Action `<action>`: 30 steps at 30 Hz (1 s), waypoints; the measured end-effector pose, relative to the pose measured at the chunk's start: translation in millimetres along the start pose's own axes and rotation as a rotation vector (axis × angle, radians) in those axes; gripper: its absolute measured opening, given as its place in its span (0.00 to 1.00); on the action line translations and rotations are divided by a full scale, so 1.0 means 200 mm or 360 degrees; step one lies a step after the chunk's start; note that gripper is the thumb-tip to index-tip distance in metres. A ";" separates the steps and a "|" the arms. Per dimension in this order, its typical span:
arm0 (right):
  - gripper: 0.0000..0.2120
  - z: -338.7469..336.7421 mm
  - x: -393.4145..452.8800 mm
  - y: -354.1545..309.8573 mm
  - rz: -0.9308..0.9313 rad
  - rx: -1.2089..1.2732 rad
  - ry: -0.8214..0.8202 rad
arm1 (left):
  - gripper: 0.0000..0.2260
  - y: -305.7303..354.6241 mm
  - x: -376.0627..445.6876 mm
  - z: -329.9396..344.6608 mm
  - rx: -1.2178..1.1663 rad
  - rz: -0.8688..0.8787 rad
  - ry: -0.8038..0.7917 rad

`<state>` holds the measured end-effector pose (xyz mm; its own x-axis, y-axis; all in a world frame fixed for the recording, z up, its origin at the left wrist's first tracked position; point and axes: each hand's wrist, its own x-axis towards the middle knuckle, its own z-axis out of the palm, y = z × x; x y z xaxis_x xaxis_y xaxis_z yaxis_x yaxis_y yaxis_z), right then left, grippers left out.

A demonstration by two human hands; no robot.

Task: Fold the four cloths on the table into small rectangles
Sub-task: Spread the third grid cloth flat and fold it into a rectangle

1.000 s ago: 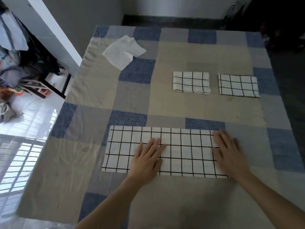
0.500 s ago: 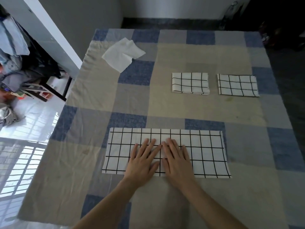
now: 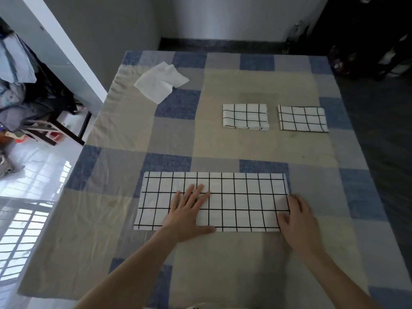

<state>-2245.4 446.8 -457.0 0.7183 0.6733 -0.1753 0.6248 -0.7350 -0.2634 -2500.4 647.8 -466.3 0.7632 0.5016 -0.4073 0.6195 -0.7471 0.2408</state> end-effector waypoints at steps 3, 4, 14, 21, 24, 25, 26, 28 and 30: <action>0.22 -0.03 -0.08 -0.02 0.0222 0.0398 0.0006 | 0.47 0.01 0.01 -0.01 0.0023 -0.0029 -0.0040; 0.22 -0.04 -0.10 -0.03 0.0278 0.0493 0.0000 | 0.47 0.01 0.01 -0.01 0.0032 -0.0036 -0.0053; 0.20 -0.08 -0.02 -0.01 0.1111 0.1182 -0.0210 | 0.48 0.03 0.03 -0.03 0.0133 -0.0075 -0.0185; 0.14 -0.10 -0.06 -0.22 0.1133 0.1485 -0.0002 | 0.37 0.06 0.06 -0.14 0.0104 -0.0092 -0.0071; 0.19 -0.12 -0.05 -0.30 0.0860 0.1564 0.0071 | 0.29 0.05 0.07 -0.21 -0.0049 -0.0057 -0.0068; 0.21 -0.16 -0.04 -0.35 0.0721 0.1620 0.0057 | 0.27 0.04 0.08 -0.26 -0.0158 -0.0053 -0.0091; 0.20 -0.23 -0.04 -0.43 0.0569 0.1675 0.0011 | 0.27 0.02 0.09 -0.32 -0.0298 -0.0056 -0.0108; 0.09 -0.40 -0.07 -0.62 0.0276 0.1761 -0.0111 | 0.28 -0.01 0.11 -0.47 -0.0695 -0.0095 -0.0083; 0.07 -0.56 -0.08 -0.76 0.0085 0.1932 -0.0307 | 0.35 -0.05 0.12 -0.66 -0.1145 -0.0103 -0.0001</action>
<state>-2317.3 539.7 -307.5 0.6127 0.7212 -0.3233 -0.1682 -0.2807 -0.9449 -2465.1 724.5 -362.5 0.7209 0.5348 -0.4407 0.6310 -0.2437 0.7365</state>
